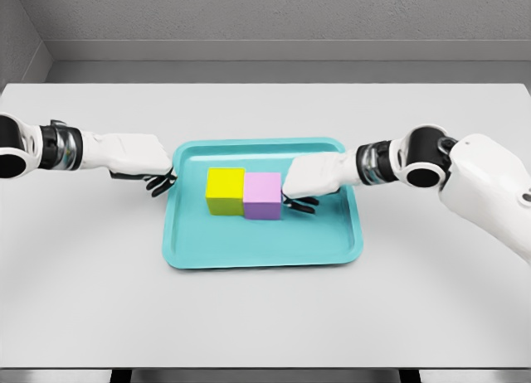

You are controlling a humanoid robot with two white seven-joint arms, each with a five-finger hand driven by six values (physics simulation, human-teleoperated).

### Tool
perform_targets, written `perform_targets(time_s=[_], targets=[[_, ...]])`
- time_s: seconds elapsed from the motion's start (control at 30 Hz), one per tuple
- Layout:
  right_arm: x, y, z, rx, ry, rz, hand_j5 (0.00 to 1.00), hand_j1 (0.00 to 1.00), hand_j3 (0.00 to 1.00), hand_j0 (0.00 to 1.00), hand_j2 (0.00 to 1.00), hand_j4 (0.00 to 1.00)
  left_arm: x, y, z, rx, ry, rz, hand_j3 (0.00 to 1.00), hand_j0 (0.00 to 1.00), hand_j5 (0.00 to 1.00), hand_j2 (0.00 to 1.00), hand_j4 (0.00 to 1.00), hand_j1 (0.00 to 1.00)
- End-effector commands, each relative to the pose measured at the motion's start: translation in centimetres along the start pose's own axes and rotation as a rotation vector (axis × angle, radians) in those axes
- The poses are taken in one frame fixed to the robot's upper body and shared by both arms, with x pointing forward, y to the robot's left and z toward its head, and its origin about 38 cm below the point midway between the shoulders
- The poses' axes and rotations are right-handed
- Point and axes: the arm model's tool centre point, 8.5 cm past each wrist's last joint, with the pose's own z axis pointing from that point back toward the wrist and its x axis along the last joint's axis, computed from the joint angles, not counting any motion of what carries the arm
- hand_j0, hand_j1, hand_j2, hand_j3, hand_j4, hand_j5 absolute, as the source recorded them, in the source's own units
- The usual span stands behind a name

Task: Push two cubes

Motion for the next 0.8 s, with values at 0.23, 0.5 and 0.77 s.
perform_targets(time_s=[0.23,0.5,0.77], targets=[[-2.4,2.1,1.8,0.032,0.073,-0.064,0.0,0.0,0.0,0.0,0.0,0.0,0.0,0.0,0.0,0.001,-0.002,0.005,0.15,0.15,0.15,0.15,0.15,0.15],[-9.2,4.5,26.7,-0.249,0.549,-0.253,1.0,1.0,1.0,1.0,1.0,1.0,-7.7,-4.1,9.3,0.156,0.168,0.418,0.56,0.56,0.56,0.56,0.56,0.56],[-8.8,6.2,24.6,-0.215,0.512,-0.284,1.0,1.0,1.0,1.0,1.0,1.0,-8.0,-3.9,9.3,0.17,0.172,0.423,1.0,1.0,1.0,1.0,1.0,1.0]])
